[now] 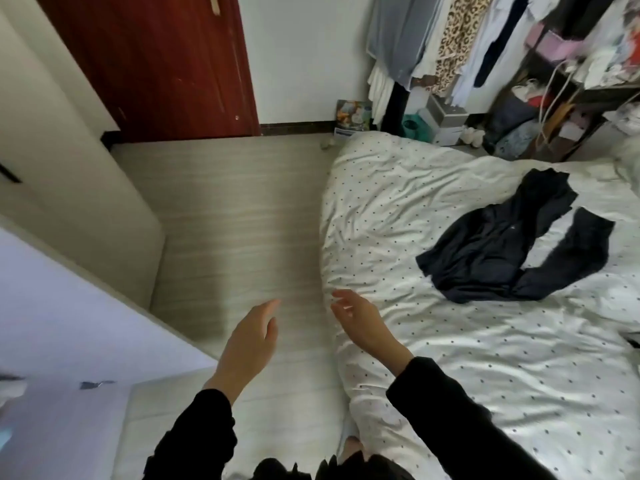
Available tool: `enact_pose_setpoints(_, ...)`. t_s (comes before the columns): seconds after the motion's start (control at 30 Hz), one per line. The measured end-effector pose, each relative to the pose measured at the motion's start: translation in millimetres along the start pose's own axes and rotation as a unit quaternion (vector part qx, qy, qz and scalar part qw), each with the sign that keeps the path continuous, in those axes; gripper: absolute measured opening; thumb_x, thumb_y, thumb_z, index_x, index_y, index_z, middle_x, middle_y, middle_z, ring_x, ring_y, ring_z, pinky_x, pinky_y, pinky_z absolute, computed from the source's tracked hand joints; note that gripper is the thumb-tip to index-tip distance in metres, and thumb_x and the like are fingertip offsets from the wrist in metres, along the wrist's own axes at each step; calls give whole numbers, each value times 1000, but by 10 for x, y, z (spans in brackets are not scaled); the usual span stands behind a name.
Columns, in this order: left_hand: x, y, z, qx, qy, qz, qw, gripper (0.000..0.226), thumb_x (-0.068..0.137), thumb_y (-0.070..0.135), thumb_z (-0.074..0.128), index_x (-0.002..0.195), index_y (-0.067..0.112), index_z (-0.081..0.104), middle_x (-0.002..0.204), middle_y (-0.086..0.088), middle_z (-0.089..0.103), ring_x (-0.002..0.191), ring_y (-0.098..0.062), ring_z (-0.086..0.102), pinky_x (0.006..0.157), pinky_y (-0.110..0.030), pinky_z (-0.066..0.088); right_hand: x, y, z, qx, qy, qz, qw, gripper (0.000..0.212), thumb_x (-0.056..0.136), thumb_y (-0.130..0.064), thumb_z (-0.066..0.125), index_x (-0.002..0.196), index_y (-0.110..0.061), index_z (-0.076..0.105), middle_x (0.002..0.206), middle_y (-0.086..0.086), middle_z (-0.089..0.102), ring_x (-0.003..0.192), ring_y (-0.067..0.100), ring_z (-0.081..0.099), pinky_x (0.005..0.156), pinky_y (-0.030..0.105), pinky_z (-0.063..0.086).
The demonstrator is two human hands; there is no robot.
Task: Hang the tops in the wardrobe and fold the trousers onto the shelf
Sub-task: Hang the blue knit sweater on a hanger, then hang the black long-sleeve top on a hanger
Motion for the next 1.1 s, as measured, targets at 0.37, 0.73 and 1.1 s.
enact_pose_setpoints(0.37,1702,2125,2255,77,-212,111,968,43,100,18,37,143,20,35,145,-2,39,128,-17,43,99,-26,35,751,2335,-2584,-29,115,142,983,38,99,-22,46,135,-10,46,126,11,59,115,24,55,89,28,40)
enact_pose_setpoints(0.73,2249,2093,3677,123,-303,101,940,43,100,16,37,143,19,34,140,0,42,120,-14,46,90,-19,36,1606,3798,-2472,-251,-2,189,949,43,94,-46,48,129,-22,55,127,3,54,119,24,48,98,40,37)
enact_pose_setpoints(1.1,2358,2001,4041,128,-327,81,933,51,96,11,43,145,19,30,147,-1,33,128,-17,41,99,-28,38,1701,3835,-2474,-91,121,178,972,18,97,-12,43,104,-7,58,96,7,63,91,27,56,82,35,36)
Point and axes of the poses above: each hand's wrist, its own x-axis towards the middle knuckle, its own z-axis out of the palm, y = z × x, the point moved 9 cm from there along x, towards the middle knuckle
